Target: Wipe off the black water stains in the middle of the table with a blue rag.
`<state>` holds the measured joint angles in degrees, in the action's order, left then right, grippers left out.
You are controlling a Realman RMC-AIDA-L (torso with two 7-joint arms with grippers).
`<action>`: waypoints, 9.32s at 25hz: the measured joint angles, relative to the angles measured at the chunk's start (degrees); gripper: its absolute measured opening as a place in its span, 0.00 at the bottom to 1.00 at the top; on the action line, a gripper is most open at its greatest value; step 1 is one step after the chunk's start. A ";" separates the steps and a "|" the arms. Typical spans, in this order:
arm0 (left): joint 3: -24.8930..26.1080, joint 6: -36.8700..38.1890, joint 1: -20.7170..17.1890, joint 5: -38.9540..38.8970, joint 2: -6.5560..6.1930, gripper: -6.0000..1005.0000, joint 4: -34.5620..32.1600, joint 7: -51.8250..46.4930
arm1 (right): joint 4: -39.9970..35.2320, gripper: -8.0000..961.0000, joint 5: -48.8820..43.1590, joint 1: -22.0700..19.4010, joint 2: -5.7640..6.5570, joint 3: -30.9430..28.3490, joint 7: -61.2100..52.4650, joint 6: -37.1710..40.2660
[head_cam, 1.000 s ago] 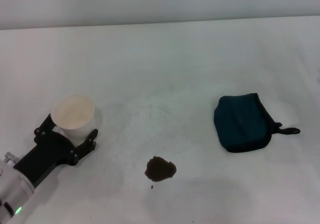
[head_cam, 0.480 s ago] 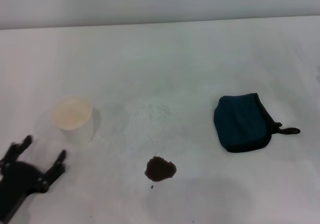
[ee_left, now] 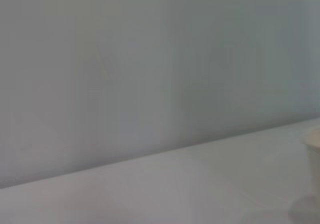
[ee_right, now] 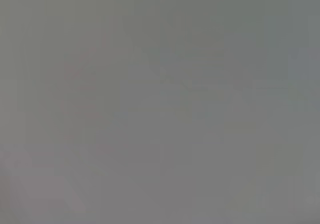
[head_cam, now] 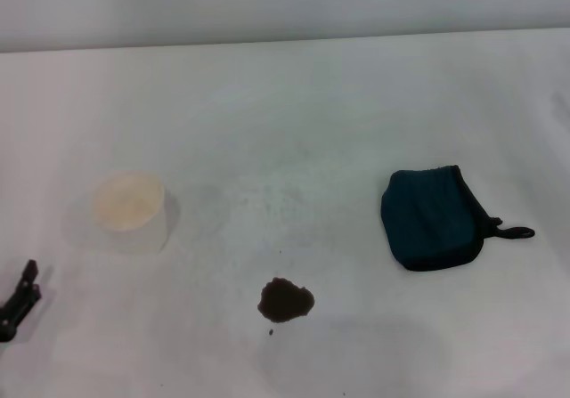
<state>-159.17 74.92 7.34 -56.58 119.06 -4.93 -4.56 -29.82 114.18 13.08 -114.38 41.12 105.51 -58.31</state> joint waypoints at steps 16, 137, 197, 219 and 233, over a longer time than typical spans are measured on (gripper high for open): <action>0.00 2.13 2.87 -3.36 -0.10 0.87 0.11 -0.01 | -38.61 0.88 -74.36 13.21 5.15 2.75 -75.34 -19.04; 1.40 0.72 16.51 -9.25 -0.23 0.88 5.13 0.69 | -40.00 0.10 -64.79 35.66 -1.81 89.09 -115.35 -11.07; 1.40 0.41 14.81 -11.90 -0.16 0.87 4.48 0.60 | -45.54 0.10 -91.03 21.90 -1.02 56.16 -103.13 -28.37; 1.40 -0.01 15.87 -12.06 -0.05 0.87 4.49 0.60 | -36.65 0.26 -90.98 19.46 -1.02 36.32 -88.43 -22.44; 1.40 -1.11 16.93 -13.00 -0.02 0.87 4.25 0.31 | -35.73 0.42 -70.62 14.30 -0.63 5.62 -61.41 -7.90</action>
<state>-157.76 73.81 24.27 -69.58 119.04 -0.68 -4.24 -65.55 43.56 27.38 -115.00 46.74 44.10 -66.22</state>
